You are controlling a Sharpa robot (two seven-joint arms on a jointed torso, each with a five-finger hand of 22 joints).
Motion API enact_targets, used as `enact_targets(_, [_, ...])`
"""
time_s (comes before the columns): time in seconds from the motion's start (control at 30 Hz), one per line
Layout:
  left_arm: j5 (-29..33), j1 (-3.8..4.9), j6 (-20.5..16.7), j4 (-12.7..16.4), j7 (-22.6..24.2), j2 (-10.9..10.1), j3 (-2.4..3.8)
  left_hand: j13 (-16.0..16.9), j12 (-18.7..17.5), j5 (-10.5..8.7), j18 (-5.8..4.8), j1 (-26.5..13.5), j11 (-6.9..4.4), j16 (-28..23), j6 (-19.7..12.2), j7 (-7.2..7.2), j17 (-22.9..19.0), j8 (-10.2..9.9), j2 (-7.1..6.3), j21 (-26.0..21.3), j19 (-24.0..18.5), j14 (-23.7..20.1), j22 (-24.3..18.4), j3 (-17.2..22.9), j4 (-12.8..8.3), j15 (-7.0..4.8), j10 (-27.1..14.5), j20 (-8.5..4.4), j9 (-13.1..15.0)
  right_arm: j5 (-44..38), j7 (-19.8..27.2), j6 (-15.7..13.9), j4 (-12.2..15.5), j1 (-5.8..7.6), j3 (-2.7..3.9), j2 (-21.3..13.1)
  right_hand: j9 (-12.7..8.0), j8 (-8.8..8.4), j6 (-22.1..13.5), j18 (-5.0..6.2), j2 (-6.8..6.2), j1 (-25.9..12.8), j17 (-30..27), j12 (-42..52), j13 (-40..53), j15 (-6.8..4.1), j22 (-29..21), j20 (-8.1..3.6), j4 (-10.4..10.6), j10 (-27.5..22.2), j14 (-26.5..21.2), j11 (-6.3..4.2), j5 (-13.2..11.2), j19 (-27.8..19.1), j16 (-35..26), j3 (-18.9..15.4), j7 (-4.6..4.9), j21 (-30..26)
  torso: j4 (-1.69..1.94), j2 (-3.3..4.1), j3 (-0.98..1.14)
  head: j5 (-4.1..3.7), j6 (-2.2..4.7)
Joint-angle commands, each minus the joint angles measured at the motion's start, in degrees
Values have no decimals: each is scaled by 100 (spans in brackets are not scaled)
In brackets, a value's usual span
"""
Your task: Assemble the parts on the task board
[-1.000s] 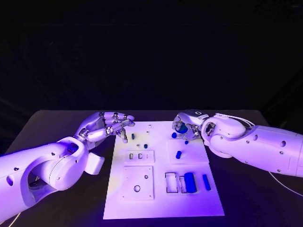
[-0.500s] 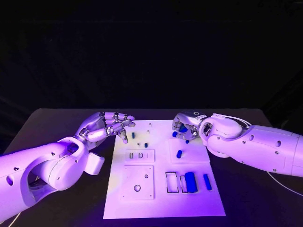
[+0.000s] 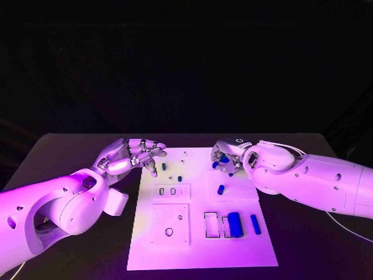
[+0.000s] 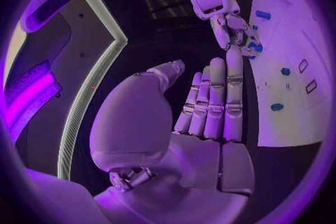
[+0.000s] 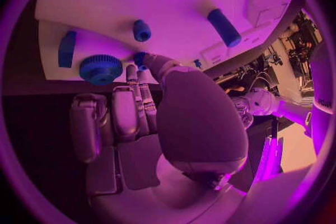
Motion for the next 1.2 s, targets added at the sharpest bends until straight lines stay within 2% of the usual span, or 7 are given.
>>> enact_targets(0.03, [37,18,157,4,13,15,5,7,-27,-32,72,-31,-7,20,12,-30,5,-9,11,30,-43,-19,5,42,0,-15,33,9,5,-87,-30,125,-18,-8,-5,17,5,30,34,-75,45,-15,5,5,5,-34,721,30,1,38,254,13,26,150,24,24,1,22,1,9,-1,6,2])
enact_targets(0.27, [72,19,216,-11,18,24,5,9,-29,-32,73,-4,-7,31,15,-31,12,-6,21,73,-73,-33,33,73,-24,-16,34,9,14,-81,-35,131,-45,-11,-7,39,67,74,102,-101,104,16,66,38,34,-64,849,18,11,214,251,-24,33,216,115,185,-7,105,-11,18,0,10,1])
enact_targets(0.33, [83,19,228,-16,19,27,5,9,-30,-32,73,-1,-7,32,16,-30,13,-6,24,78,-78,-36,37,77,-26,-16,34,10,15,-77,-42,123,-49,-11,-7,42,121,117,164,-114,162,56,96,50,66,-89,913,-2,-9,356,251,-57,-216,248,169,350,-27,147,-10,22,-1,11,5])
enact_targets(0.43, [91,19,246,-21,21,29,5,9,-30,-32,73,-1,-7,32,16,-30,13,-6,24,78,-78,-36,37,77,-26,-16,34,10,15,-74,-50,79,-51,-12,-7,44,194,198,273,-133,218,93,118,80,120,-128,996,-33,-71,517,252,-109,-257,295,212,470,-68,200,-9,22,0,9,-5])
enact_targets(0.63, [105,19,289,-26,27,34,5,9,-33,-31,73,13,-6,35,15,-29,16,-6,38,105,-101,-49,55,101,-38,-15,32,10,21,-87,-88,-269,-22,-12,-8,47,370,386,464,-165,324,159,160,167,256,-210,1136,-108,-284,790,259,-208,-281,377,287,584,-132,290,-4,26,5,16,0])
enact_targets(1.0, [111,19,335,-68,44,40,5,9,-35,-31,74,25,-6,39,15,-29,18,-6,48,126,-116,-55,69,119,-49,-15,32,11,26,-135,-345,-940,187,15,7,97,421,409,452,-172,287,172,168,161,302,-220,1166,-127,-394,811,260,-212,-278,394,309,618,-124,309,-12,28,3,56,48])
enact_targets(1.2, [112,20,337,-74,49,51,5,8,-37,-32,74,32,-5,45,13,-29,21,-6,46,139,-123,-54,77,126,-57,-16,30,11,28,-158,-429,-1329,129,41,24,326,439,406,435,-172,265,166,164,149,320,-215,1168,-127,-441,806,259,-203,-234,393,314,646,-111,310,24,44,-2,37,72])
